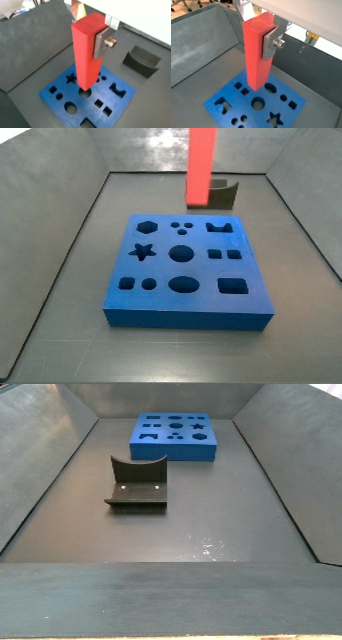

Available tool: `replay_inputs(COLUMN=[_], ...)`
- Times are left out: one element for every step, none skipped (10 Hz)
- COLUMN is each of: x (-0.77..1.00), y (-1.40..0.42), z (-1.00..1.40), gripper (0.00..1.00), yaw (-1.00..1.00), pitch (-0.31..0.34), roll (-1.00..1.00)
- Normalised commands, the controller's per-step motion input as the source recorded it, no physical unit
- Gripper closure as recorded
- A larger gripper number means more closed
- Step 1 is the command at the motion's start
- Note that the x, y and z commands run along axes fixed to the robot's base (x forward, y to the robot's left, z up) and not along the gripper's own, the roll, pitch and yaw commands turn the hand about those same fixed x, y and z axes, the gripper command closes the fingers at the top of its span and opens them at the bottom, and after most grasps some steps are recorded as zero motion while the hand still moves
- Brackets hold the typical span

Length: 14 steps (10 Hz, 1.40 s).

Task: Pick up the rectangle object. Move up. Move to above the board. Insert the rectangle object.
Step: Insert the rectangle object.

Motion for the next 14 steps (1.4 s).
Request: replay_inputs(x=[0.31,0.32,0.33,0.32,0.32,0.30,0.23,0.10,0.00,0.00,0.00,0.00,0.00,0.00], y=[-0.29,-0.29,-0.28,-0.28,-0.28,-0.27,-0.25,-0.21,-0.17,-0.12,-0.09,0.00,0.00,-0.08], z=[-0.32,-0.33,-0.33,-0.33,-0.33,-0.34,-0.34,-0.35,-0.30,-0.23,-0.16,0.00,-0.02,-0.08], gripper=[1.00,1.00,1.00,1.00,1.00,1.00,1.00,1.00,1.00,1.00,1.00,1.00,1.00,1.00], yaw=[0.03,0.02,0.01,0.00,0.00,0.01,0.01,0.01,0.00,0.00,0.00,0.00,0.00,-0.11], pitch=[-0.049,-0.069,-0.080,-0.086,-0.094,-0.109,-0.137,-0.157,-0.169,-0.131,-0.120,-0.074,0.000,0.000], roll=[0.03,0.03,0.03,0.03,0.04,0.05,0.07,0.08,0.06,0.01,0.00,0.00,0.00,0.03])
